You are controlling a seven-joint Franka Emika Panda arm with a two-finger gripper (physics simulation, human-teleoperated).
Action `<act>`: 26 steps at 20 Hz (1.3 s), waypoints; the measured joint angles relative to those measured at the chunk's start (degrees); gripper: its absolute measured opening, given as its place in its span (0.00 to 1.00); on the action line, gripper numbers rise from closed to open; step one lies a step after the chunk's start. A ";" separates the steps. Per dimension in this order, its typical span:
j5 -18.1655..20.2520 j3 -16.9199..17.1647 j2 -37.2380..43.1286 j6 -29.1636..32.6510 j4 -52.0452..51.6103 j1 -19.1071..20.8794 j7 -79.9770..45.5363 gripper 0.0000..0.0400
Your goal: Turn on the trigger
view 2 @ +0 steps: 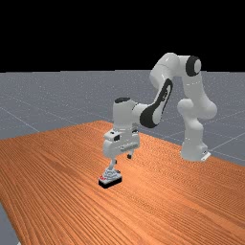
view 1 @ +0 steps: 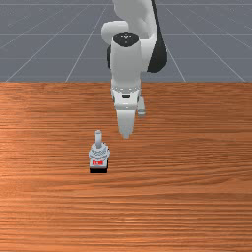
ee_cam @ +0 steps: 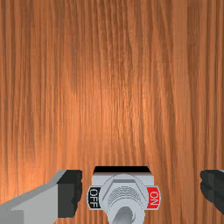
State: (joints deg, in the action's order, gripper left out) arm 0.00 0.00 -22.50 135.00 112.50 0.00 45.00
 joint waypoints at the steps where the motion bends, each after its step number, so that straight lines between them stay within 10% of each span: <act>1: -1.02 -0.29 -1.80 -1.18 -2.97 -2.73 -7.68 0.61; 3: -2.88 -2.58 -8.11 -5.54 -13.56 -12.75 -21.80 0.22; 6: -4.08 -5.18 -23.87 -17.82 -40.93 -25.63 -32.81 0.05; 26: -4.06 -5.40 -23.51 -16.06 -38.91 -26.08 -32.93 0.00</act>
State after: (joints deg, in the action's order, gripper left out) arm -4.06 -5.40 -46.01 118.94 73.59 -26.08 12.07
